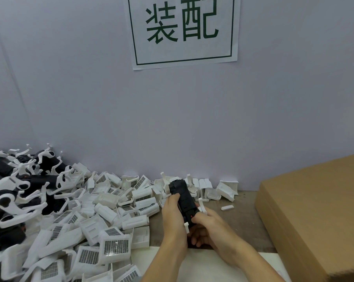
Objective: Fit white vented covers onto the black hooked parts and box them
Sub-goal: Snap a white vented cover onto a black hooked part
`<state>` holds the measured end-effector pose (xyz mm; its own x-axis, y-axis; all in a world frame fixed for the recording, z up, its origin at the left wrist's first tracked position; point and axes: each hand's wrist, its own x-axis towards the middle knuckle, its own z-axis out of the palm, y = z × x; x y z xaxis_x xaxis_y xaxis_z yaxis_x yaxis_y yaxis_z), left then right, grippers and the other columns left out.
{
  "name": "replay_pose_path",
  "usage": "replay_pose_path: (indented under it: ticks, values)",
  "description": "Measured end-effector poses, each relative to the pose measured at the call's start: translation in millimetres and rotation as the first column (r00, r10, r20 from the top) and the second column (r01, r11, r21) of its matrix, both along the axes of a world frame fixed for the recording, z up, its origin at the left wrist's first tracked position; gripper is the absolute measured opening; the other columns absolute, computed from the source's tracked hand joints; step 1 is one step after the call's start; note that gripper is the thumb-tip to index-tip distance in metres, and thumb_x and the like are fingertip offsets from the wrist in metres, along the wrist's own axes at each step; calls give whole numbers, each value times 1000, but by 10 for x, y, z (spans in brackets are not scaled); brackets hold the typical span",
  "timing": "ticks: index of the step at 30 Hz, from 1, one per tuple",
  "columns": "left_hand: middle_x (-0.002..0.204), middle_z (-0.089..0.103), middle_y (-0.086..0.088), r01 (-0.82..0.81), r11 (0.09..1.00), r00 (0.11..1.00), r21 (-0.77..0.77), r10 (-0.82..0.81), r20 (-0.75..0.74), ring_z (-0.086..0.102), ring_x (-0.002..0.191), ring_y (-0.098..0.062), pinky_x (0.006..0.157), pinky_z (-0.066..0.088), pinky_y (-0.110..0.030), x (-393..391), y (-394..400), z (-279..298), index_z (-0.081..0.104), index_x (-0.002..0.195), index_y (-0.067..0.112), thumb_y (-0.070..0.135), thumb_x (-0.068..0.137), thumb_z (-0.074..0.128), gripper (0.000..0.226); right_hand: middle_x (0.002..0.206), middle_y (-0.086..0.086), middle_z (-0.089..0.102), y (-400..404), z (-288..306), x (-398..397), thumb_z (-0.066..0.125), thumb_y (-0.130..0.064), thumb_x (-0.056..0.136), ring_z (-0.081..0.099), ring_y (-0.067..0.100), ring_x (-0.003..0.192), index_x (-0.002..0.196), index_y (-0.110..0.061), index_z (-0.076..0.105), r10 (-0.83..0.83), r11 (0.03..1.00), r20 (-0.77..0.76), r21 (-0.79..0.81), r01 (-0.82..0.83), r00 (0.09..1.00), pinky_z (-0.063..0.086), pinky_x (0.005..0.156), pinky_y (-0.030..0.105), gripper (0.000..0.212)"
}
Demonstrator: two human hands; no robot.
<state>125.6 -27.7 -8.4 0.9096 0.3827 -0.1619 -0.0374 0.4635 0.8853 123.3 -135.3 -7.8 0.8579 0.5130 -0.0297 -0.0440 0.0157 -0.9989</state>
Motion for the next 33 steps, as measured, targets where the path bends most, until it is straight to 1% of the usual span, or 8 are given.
replay_pose_path:
  ticks: [3,5,12,19,24,27,29,33]
  values:
    - [95,60,-21,-35,999,999,18,35,15,51,83,-34,56,36,-34,-6,-12,15,62,99,5,31,96,49,29,67,7,68,0,-16,6,59,-29,80,58,21,56,99,-11,60,-16,1000,-1,5,16,1000,45,53,28,26]
    - [94,58,-20,-51,998,998,39,50,39,51,86,-35,58,37,-35,-18,-27,21,62,102,6,29,97,48,28,65,6,66,3,-16,6,59,-27,84,58,21,55,96,-11,60,-31,999,-6,10,31,1000,44,52,28,20]
    - [87,58,-12,-107,985,988,138,91,122,56,75,-23,60,44,-31,-80,-69,74,62,90,13,23,98,48,19,74,11,64,5,12,9,56,-29,72,55,21,58,93,-12,61,-22,1000,-9,1,22,1000,44,54,28,28]
    - [95,61,-22,-88,991,994,98,81,68,57,85,-33,69,42,-39,-88,-52,96,62,97,6,26,98,48,25,67,6,65,-18,-5,17,58,-27,67,57,21,57,91,-12,60,4,1000,-17,1,-4,1000,45,53,28,29]
    - [93,60,-20,-92,990,995,110,87,49,56,84,-32,69,41,-41,-112,-67,124,61,95,8,28,98,48,24,62,4,66,9,12,5,59,-29,69,58,20,54,91,-14,61,-58,998,-21,-24,58,998,45,50,27,27]
    - [95,61,-20,-91,994,996,59,90,21,56,86,-33,74,41,-43,-141,-68,154,62,98,8,31,97,48,27,62,4,68,4,8,3,59,-22,87,59,19,53,94,-15,60,-65,997,-6,-28,65,998,44,48,26,10]
    - [92,63,-20,-63,998,998,-25,63,-11,58,81,-33,68,43,-40,-167,-56,166,65,97,5,36,96,49,34,64,6,68,-5,13,-2,56,-16,94,59,20,54,96,-13,60,-49,999,-21,-11,48,999,43,48,27,5]
    - [63,67,-13,-18,943,1000,-331,18,-3,63,47,-27,41,47,-26,-195,-13,187,67,74,5,39,97,47,46,76,16,67,-42,66,-20,58,-30,75,59,23,58,100,-9,63,16,999,-81,45,-12,997,42,52,28,33]
